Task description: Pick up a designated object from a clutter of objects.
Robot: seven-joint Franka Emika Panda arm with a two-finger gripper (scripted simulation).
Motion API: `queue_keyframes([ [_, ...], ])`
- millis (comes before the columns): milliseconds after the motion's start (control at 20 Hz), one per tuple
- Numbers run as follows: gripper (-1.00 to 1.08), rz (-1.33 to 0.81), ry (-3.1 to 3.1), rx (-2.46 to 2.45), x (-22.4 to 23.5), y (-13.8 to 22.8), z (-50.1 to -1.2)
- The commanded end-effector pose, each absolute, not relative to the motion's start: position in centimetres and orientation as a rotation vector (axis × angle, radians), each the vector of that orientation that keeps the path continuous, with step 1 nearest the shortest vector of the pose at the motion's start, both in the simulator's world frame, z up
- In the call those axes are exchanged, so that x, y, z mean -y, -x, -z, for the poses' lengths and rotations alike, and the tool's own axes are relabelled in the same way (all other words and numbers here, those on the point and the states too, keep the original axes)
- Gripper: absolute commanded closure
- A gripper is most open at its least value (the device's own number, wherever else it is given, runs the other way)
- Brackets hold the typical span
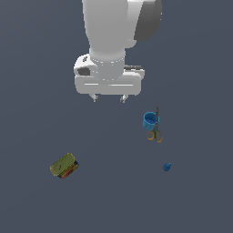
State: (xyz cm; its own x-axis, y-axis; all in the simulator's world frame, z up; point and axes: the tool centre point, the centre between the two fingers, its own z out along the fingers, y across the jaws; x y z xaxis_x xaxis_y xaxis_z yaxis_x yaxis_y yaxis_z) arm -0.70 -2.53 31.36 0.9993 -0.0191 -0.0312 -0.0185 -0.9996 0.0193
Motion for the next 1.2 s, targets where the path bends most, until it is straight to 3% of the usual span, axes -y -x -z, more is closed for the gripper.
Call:
queue_keyframes([
  [0,-0.92,0.049,-3.122,0.029,2.5,0.7,-31.4],
  [700,-0.92,0.003,-3.092,-0.041,2.6,0.4,-32.6],
  [1150,-0.92,-0.002,-3.092,0.020,0.7,-1.9,-31.3],
])
